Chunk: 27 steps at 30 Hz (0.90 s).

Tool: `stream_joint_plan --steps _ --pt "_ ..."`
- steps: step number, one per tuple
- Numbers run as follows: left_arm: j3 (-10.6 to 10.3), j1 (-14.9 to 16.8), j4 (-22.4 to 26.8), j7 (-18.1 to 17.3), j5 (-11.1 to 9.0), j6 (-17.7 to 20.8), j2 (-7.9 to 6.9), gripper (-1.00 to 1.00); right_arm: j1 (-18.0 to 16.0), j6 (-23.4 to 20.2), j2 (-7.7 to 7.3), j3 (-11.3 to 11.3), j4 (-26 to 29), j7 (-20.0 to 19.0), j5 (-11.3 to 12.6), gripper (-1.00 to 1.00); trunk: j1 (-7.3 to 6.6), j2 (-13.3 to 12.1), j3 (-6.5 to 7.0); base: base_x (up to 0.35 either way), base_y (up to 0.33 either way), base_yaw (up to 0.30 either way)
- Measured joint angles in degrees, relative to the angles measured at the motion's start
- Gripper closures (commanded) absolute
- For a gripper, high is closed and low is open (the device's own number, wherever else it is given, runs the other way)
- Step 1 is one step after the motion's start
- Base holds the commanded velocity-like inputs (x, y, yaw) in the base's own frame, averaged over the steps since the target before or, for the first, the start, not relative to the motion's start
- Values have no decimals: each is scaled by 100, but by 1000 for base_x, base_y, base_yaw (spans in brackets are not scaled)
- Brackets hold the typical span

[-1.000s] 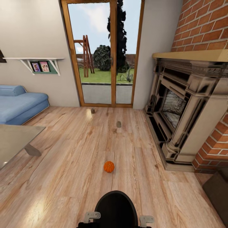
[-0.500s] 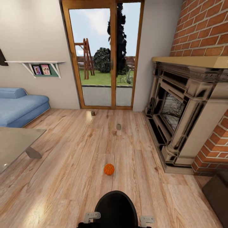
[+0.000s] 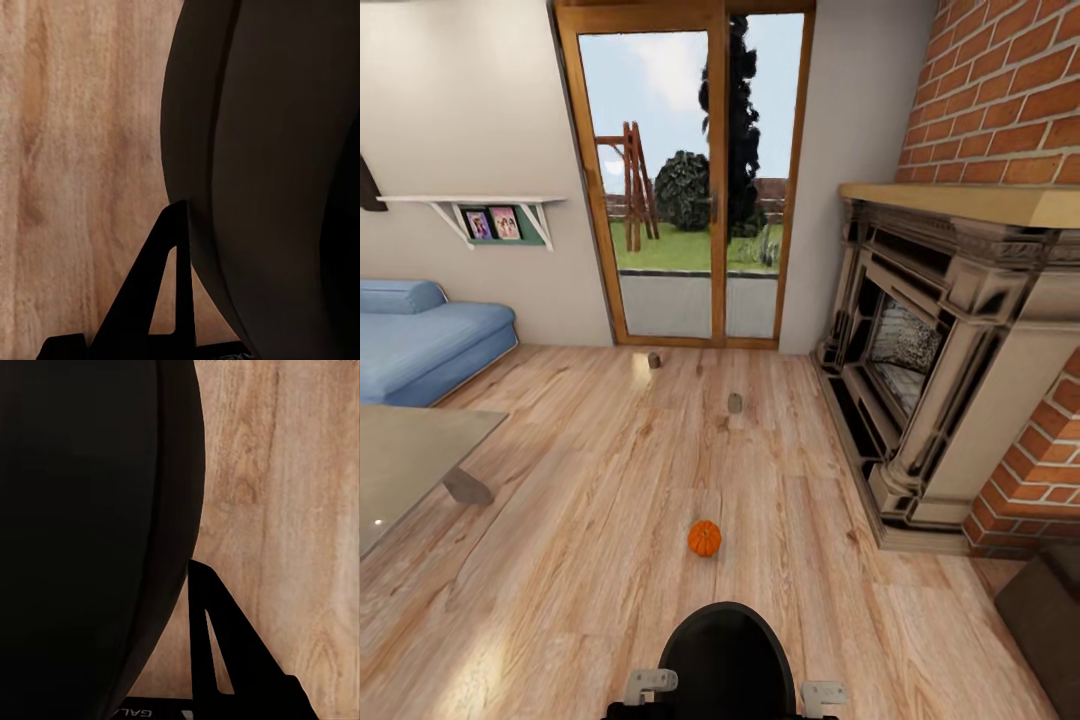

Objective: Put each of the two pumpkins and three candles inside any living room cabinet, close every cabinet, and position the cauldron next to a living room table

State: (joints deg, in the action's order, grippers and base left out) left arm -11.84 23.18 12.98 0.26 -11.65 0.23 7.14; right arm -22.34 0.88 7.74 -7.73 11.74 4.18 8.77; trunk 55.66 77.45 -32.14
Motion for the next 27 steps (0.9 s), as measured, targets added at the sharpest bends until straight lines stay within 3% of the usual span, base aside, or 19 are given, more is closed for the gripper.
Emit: stream_joint_plan --steps 27 --pt "-4 1 1 1 0 0 0 100 0 7 0 8 -6 -5 -1 100 -593 -1083 571 0 0 0"
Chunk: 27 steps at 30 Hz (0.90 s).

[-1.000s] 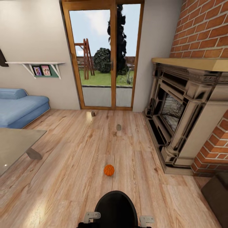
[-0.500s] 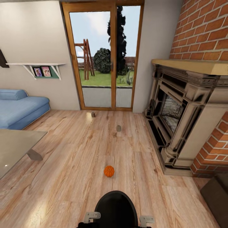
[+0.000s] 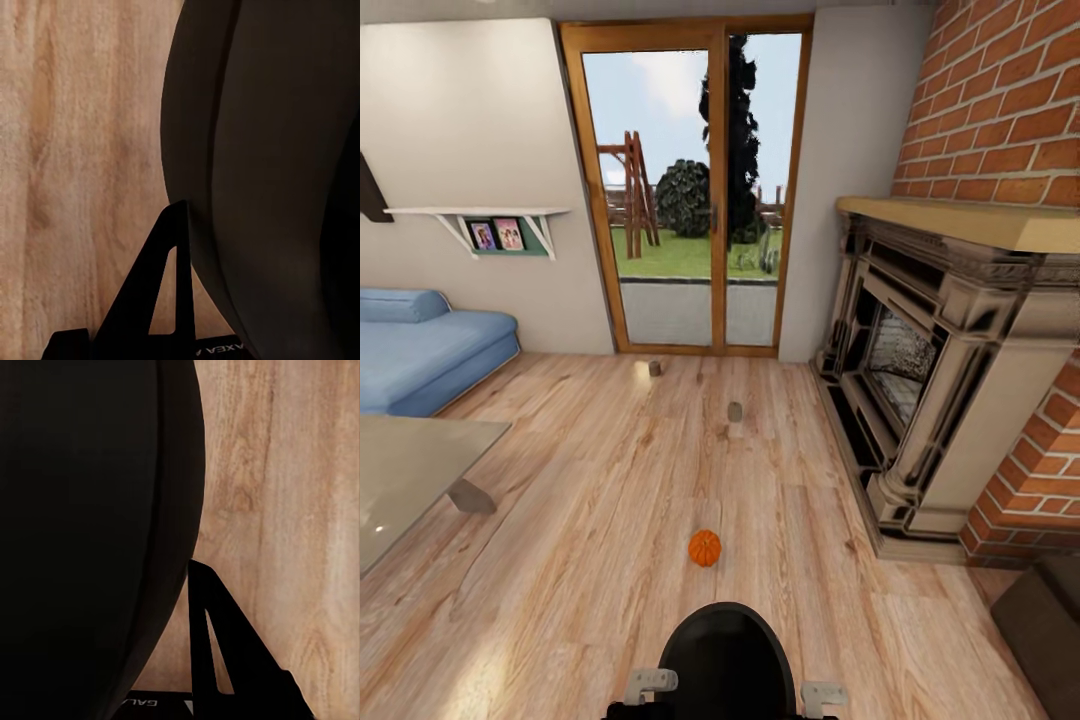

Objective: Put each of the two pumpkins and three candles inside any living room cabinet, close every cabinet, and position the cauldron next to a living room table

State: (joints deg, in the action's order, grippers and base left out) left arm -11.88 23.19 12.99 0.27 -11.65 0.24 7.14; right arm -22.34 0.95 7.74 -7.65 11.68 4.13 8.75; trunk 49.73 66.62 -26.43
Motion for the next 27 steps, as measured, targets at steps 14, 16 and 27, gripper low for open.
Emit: stream_joint_plan --steps 14,16,27 --pt "-2 0 -1 -3 -4 0 -2 100 -1 -4 0 1 0 -1 -2 100 -308 -562 346 0 0 0" --pt "-3 0 -1 -1 -2 0 -1 100 -1 2 0 2 -4 -1 0 100 -352 -642 390 0 0 0" --pt "2 7 107 4 16 7 -13 100 -4 -5 1 -44 109 37 29 100 -593 -1084 635 0 0 0"
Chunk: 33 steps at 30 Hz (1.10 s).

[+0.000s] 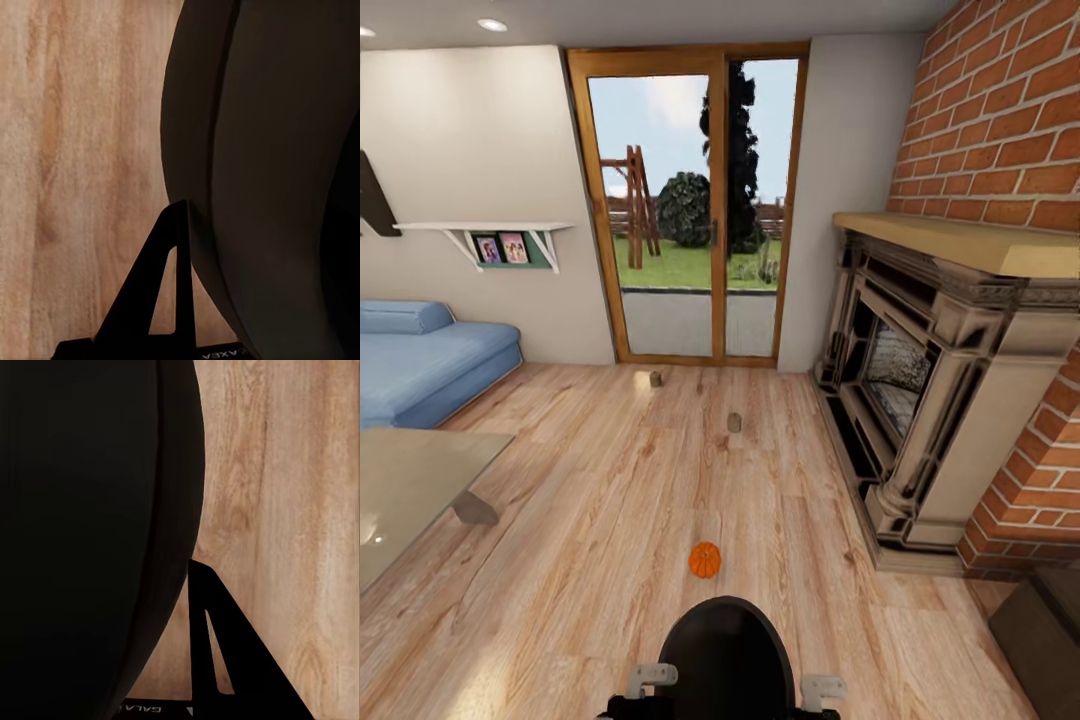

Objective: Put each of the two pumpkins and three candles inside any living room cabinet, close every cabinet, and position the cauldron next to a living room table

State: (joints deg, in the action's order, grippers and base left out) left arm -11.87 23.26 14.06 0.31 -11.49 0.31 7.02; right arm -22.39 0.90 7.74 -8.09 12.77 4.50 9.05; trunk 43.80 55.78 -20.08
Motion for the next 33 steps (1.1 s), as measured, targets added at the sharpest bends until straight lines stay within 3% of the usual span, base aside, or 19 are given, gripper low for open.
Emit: stream_joint_plan --steps 6,12,25,33 --pt "38 17 439 72 -9 67 -2 100 -3 -276 -65 -46 629 15 -91 100 -132 -241 115 0 0 0" --pt "64 32 894 88 -34 218 -38 100 -3 -639 -71 31 1258 48 -345 100 -264 -482 223 0 0 0" --pt "117 32 907 37 -13 166 -51 100 -2 -646 -49 48 1327 76 -416 100 -265 -484 223 -5 0 0" --pt "105 24 909 35 -25 133 -59 100 0 -617 -49 24 1326 86 -408 100 -264 -484 223 -161 0 0"
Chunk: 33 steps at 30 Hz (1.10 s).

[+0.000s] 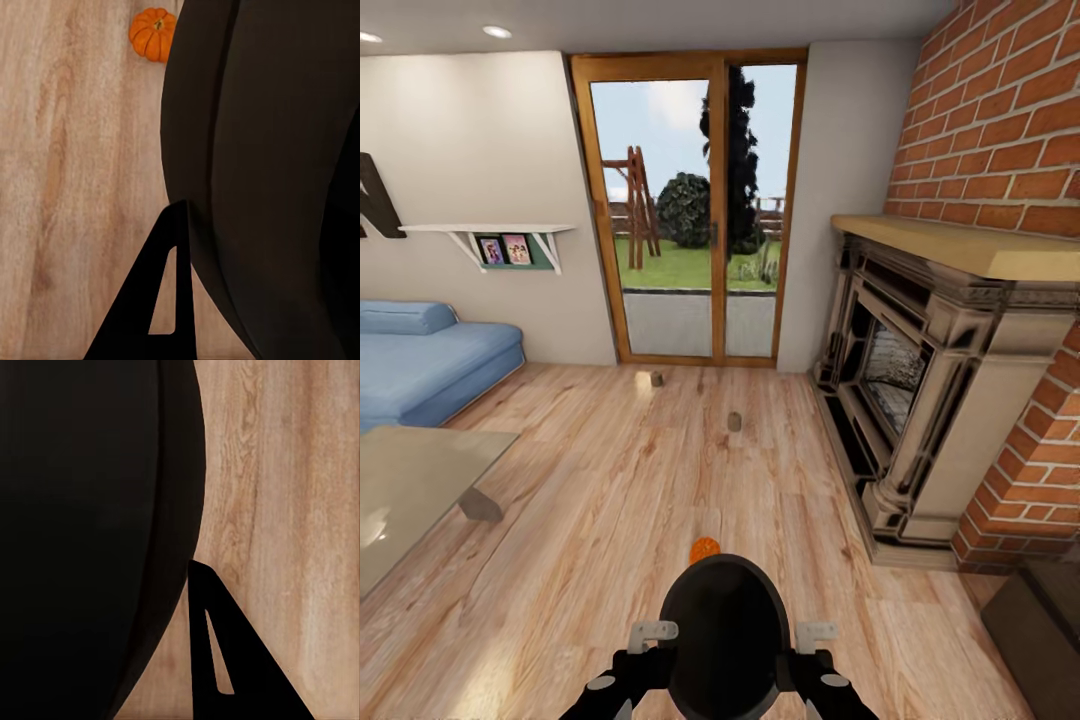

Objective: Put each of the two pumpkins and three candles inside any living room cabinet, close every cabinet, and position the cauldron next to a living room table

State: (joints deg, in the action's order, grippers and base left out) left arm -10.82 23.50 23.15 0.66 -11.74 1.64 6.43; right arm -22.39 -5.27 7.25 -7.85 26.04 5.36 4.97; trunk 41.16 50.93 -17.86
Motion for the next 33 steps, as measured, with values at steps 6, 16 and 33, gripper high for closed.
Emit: stream_joint_plan --steps 6,16,33 --pt "1 -1 -1 -2 -3 10 -1 100 0 -17 1 0 3 2 -1 100 -1 0 0 -5 0 0" --pt "2 -1 0 -2 1 -12 1 100 -2 5 4 27 2 -11 -32 100 2 0 0 -117 0 0" --pt "7 -2 -2 -2 7 -12 3 100 -1 7 1 23 -3 -13 -26 100 0 0 0 -234 0 129"
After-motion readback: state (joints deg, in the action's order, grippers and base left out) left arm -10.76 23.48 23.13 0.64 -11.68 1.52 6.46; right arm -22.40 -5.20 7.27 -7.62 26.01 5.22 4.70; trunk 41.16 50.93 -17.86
